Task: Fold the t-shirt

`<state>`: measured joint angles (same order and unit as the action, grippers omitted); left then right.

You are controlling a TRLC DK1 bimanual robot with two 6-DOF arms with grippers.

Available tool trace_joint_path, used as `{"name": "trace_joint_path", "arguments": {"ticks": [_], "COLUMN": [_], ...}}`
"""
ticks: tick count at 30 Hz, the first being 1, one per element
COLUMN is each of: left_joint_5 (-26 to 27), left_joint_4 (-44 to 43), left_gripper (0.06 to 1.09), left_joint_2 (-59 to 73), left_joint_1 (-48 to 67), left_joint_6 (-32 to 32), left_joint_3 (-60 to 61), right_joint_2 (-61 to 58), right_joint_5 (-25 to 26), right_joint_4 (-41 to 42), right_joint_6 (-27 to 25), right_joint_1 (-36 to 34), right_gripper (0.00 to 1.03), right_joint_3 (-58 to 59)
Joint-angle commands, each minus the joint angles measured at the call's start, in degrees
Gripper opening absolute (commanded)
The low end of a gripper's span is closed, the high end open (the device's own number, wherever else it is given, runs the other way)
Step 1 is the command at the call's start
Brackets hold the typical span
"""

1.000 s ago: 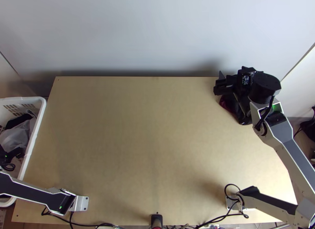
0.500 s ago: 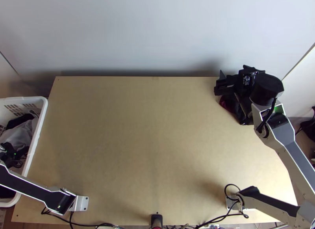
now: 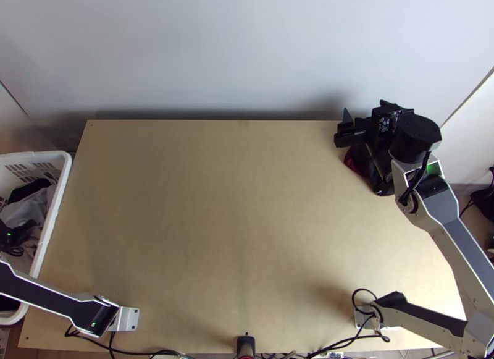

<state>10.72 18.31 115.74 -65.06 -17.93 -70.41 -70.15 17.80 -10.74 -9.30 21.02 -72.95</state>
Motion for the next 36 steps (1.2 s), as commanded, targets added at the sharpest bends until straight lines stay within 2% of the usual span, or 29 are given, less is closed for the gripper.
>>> {"name": "trace_joint_path", "arguments": {"ticks": [1, 4, 9, 20, 33, 36], "left_joint_5": [2.2, 2.9, 7.6, 11.2, 13.9, 13.9], "left_joint_4": [1.4, 4.7, 16.7, 27.8, 38.6, 39.1], "left_gripper": [0.10, 0.10, 0.10, 0.10, 0.10, 0.10], "left_joint_2": [-5.4, -8.2, -12.6, -13.2, -13.6, -15.6], "left_joint_1": [-0.7, -0.9, -0.9, -0.5, 1.9, 3.7], "left_joint_6": [2.2, 4.4, 8.2, 15.4, 20.2, 20.4], "left_joint_3": [-2.0, -5.2, -16.7, -36.8, -57.3, -58.3], "right_joint_2": [-0.4, -0.6, -0.6, 1.8, 6.7, 7.9], "right_joint_5": [0.0, 0.0, 0.0, 0.2, 0.3, 0.3], "right_joint_4": [0.5, 0.5, 1.2, 1.2, 1.2, 1.2], "right_joint_6": [-0.3, -0.2, 0.1, 0.3, 0.3, 0.5], "right_joint_1": [0.2, 0.2, 0.3, 0.3, -0.4, -0.7], "right_gripper": [0.98, 0.98, 0.98, 0.98, 0.98, 0.98], "right_joint_3": [-0.1, 0.1, 0.9, 2.6, 7.1, 8.2]}}
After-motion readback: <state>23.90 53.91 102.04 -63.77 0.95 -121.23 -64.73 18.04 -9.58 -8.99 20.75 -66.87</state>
